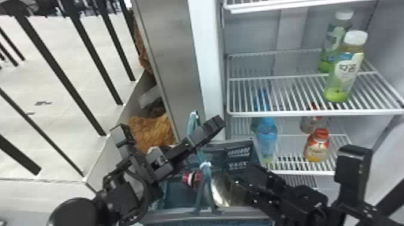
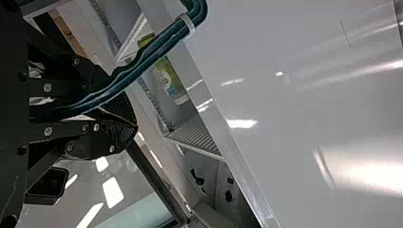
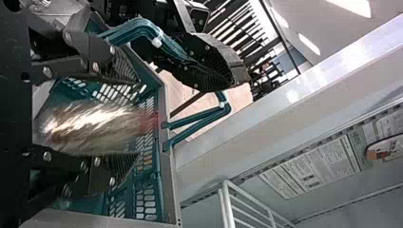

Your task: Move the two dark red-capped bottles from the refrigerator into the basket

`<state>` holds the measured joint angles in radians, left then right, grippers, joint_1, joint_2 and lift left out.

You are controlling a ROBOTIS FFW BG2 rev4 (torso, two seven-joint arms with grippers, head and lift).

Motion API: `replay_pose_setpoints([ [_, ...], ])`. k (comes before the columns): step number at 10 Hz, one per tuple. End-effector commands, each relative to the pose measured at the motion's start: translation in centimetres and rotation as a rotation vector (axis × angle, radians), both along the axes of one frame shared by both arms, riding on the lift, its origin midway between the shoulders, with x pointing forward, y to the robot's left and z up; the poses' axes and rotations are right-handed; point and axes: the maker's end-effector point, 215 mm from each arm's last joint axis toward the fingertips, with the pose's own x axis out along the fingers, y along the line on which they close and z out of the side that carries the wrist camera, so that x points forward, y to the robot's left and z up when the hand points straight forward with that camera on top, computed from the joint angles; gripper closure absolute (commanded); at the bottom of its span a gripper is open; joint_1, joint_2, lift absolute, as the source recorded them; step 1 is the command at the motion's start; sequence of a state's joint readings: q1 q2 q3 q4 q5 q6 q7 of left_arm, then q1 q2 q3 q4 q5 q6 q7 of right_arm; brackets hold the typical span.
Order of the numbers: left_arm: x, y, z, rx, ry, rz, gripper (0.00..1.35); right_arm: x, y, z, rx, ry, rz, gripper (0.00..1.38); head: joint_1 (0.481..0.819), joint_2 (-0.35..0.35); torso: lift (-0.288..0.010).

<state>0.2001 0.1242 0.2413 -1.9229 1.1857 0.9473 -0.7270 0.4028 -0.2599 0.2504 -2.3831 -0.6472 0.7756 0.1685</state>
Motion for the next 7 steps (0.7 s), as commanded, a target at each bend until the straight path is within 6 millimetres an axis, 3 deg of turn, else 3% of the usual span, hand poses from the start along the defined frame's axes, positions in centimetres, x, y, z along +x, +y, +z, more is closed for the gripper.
replay_pose_setpoints([
  [1, 0.0, 0.0, 0.0, -0.002, 0.0, 0.002, 1.2, 0.4, -0.9, -0.2, -0.006, 0.001, -0.021, 0.13, 0.695, 0.187, -0.034],
  [7, -0.1, 0.4, -0.3, -0.003, 0.008, 0.012, 1.2, 3.4, -9.4, 1.3, -0.017, -0.154, -0.278, 0.15, 0.695, 0.086, -0.034],
])
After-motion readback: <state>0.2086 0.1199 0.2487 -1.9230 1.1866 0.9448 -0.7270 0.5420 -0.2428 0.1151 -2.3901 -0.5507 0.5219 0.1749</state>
